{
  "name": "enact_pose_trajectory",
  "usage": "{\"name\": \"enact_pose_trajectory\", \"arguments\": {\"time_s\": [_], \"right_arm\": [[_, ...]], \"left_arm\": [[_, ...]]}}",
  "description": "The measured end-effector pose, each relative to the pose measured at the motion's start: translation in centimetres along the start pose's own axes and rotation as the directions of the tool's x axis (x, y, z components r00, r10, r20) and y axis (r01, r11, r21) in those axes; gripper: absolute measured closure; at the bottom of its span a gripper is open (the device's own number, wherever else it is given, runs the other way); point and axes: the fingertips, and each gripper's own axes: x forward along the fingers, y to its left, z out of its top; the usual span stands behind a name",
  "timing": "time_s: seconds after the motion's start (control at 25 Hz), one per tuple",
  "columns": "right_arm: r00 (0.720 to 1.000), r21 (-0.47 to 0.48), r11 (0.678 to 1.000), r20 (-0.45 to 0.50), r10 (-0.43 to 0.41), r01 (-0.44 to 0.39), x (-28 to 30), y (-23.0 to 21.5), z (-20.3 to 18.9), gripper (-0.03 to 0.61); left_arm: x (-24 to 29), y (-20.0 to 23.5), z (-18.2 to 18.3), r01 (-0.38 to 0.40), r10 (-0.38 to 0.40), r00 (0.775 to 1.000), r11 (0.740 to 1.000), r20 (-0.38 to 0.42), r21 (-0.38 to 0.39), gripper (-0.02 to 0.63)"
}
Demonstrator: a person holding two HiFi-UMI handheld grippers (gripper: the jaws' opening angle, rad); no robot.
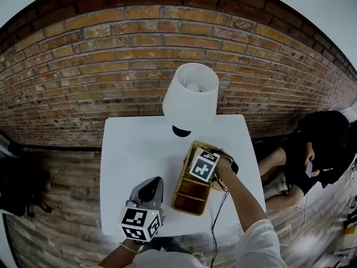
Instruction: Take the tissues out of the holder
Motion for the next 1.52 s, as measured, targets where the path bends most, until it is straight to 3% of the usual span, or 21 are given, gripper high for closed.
{"name": "enact_pose_trajectory", "arguments": {"time_s": [0.92,1.52], "right_arm": [[0.993,0.091,0.995,0.107,-0.047,0.037,-7.6,0.6,0.6,0.341],[0.984,0.041,0.997,0.157,-0.078,0.072,-11.1,2.2,3.6,0.344]], "left_arm": [[-2.6,-2.3,1.9,0.016,-0.018,1.000,0.997,0.023,0.069,0.606],[-5.7,-2.6,2.1,-0.013,0.009,0.998,0.998,0.061,0.065,0.606]]}}
